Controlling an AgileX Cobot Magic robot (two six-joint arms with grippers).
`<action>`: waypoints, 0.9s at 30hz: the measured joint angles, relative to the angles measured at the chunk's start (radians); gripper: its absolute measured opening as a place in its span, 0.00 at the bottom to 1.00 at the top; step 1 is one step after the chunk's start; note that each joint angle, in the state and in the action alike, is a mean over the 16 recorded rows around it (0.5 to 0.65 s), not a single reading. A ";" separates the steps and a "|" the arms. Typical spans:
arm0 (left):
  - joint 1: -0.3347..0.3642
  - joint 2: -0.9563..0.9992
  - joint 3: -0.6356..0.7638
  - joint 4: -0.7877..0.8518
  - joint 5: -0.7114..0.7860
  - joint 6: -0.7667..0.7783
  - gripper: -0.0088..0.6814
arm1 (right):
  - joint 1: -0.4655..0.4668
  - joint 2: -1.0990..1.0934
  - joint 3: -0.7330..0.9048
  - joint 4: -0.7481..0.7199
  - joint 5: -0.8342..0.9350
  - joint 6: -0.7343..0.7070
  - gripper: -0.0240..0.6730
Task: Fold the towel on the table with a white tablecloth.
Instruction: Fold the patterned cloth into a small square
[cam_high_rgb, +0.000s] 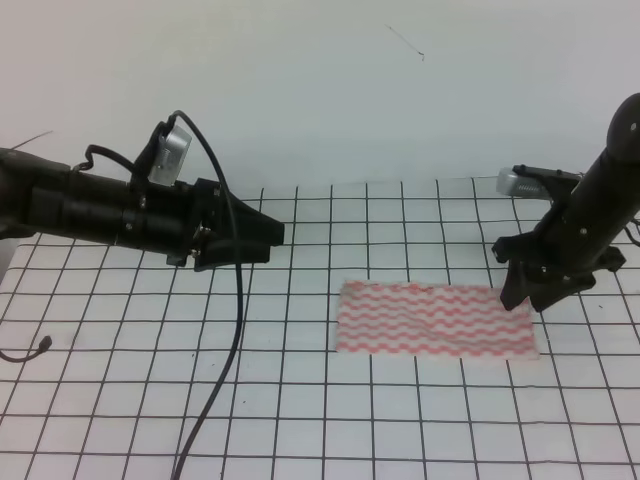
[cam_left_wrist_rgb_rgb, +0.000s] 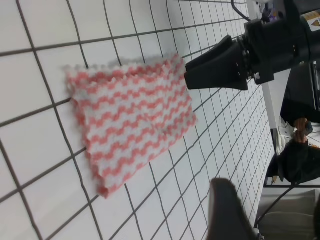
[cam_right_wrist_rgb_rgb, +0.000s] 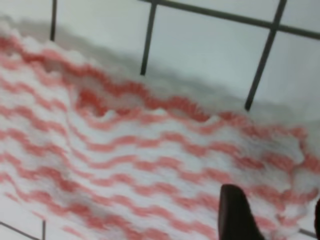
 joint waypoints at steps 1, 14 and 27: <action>0.000 0.000 0.000 -0.001 0.000 0.000 0.51 | 0.002 0.000 0.000 0.002 -0.002 -0.001 0.51; 0.000 0.000 0.000 -0.003 0.000 0.001 0.51 | 0.035 0.012 -0.001 -0.011 -0.026 -0.005 0.49; 0.000 0.000 0.000 -0.003 0.000 0.002 0.51 | 0.044 0.022 -0.015 -0.020 0.012 -0.014 0.21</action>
